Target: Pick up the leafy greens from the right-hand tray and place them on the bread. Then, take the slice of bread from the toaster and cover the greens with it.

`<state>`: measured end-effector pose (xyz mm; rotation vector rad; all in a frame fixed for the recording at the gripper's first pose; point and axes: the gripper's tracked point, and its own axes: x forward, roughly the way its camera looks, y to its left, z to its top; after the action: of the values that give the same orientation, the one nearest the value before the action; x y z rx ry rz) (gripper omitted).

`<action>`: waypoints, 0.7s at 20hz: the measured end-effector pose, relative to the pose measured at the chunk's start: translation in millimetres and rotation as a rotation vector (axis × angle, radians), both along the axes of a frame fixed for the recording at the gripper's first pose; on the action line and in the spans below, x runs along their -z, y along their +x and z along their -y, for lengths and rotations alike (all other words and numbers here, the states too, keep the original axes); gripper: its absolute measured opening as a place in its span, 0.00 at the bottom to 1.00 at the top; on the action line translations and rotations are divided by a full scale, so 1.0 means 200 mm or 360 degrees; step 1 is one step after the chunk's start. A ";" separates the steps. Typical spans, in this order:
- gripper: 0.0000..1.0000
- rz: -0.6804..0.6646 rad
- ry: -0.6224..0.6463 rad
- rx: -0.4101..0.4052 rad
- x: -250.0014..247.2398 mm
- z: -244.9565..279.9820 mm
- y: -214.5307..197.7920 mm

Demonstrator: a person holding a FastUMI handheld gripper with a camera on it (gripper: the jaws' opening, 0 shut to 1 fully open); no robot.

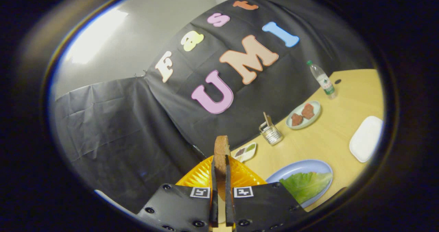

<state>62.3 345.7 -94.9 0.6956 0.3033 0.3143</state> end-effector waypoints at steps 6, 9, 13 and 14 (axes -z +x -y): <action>0.11 -0.0252 -0.0025 0.0067 0.41 0.17 0.01; 0.11 -0.0334 -0.0057 0.0126 0.53 0.26 0.02; 0.11 -0.0389 -0.0212 0.0182 0.65 0.37 0.03; 0.11 -0.0388 -0.0244 0.0184 0.66 0.38 0.03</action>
<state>67.5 268.8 -227.5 0.5974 0.5119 0.0943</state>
